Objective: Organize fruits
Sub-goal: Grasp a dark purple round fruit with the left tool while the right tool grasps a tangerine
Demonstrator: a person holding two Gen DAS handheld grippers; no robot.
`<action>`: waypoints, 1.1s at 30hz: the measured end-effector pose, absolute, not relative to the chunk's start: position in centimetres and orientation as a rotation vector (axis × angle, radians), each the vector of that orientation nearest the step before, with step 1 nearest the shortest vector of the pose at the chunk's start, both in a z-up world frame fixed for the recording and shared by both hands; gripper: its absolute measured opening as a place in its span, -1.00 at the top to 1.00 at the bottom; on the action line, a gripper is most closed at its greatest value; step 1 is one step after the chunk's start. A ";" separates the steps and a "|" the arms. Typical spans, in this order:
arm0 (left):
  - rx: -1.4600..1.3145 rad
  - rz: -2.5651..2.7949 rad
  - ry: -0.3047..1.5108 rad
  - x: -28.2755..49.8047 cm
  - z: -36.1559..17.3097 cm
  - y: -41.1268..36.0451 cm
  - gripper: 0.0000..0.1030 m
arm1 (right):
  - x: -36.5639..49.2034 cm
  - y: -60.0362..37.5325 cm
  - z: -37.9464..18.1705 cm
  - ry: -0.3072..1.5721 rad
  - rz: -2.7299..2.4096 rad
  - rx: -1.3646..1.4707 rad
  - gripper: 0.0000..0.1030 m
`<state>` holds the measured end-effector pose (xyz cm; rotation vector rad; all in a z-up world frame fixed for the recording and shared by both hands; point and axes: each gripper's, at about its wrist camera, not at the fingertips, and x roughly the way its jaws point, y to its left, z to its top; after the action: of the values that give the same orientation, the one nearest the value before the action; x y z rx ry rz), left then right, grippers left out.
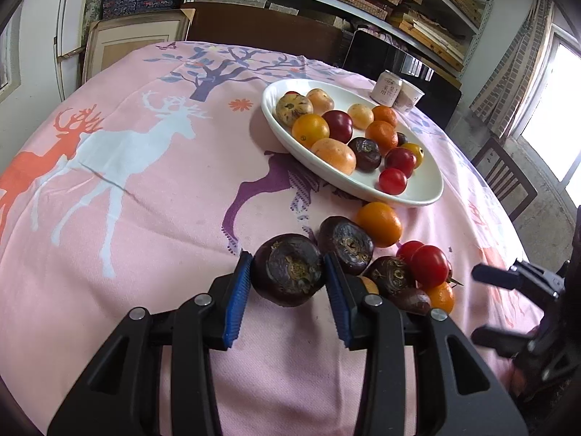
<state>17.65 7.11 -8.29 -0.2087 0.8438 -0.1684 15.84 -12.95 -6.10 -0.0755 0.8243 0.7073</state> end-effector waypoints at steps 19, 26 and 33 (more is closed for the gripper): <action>-0.200 -0.168 0.856 17.4 -8.4 7.1 0.23 | 17.5 -11.7 -8.0 0.889 0.658 -0.034 0.26; -0.144 -0.165 0.894 17.3 -8.9 6.4 0.11 | 17.3 -13.0 -8.2 0.895 0.666 -0.003 0.26; -0.052 -0.138 0.920 17.5 -9.2 5.1 0.04 | 17.0 -13.2 -8.3 0.892 0.663 -0.010 0.26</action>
<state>17.51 5.12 -9.20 -0.0524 0.9203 -0.1382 17.04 -13.18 -8.31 -0.0103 0.8922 0.6631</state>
